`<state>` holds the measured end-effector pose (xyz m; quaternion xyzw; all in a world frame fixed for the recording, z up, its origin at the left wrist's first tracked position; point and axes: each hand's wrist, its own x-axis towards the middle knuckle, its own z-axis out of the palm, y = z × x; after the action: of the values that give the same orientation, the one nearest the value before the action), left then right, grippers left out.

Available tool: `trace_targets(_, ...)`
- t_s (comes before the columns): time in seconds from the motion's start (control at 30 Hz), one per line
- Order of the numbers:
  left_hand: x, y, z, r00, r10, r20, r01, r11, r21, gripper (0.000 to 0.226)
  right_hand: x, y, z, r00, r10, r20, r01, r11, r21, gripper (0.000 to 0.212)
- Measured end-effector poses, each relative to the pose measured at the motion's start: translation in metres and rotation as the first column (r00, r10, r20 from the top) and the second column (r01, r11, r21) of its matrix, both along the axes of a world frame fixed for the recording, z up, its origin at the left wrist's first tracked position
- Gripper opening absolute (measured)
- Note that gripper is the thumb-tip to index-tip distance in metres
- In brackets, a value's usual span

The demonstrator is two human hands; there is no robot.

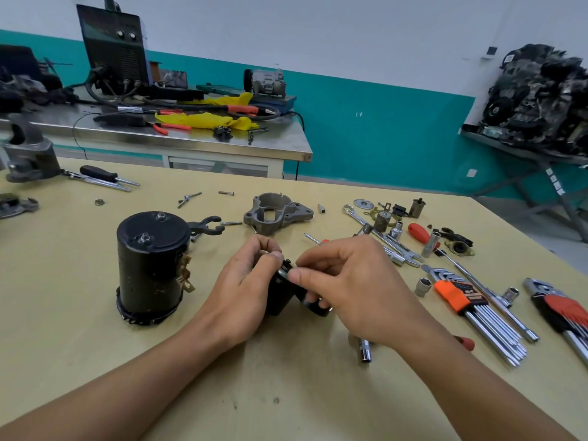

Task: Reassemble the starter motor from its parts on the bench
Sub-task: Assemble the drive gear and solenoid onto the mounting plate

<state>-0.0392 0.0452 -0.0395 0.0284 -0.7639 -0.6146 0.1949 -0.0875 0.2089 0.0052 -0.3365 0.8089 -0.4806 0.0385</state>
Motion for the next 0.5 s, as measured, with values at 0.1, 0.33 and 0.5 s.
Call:
trace_targets(0.1,-0.0006,-0.0001,-0.0003,1.0,-0.002,0.007,0.002,1.0,0.01,0.015,-0.0044,-0.0004,-0.0042,0.998,-0.045,-0.038,0.044,0.998,-0.034,0.009)
trace_targets(0.33,-0.004,0.0026,0.003,0.995,0.052,0.082,-0.059,0.995,0.083,0.017,-0.0083,-0.0043,-0.006,0.97,-0.052,-0.236,0.063,0.997,0.037,0.014)
trace_targets(0.5,-0.005,0.0029,0.0038,0.987,0.086,0.139,-0.101,0.989,0.105,0.02,-0.0083,-0.0059,-0.0069,0.952,-0.03,-0.303,0.047,0.998,0.049,0.016)
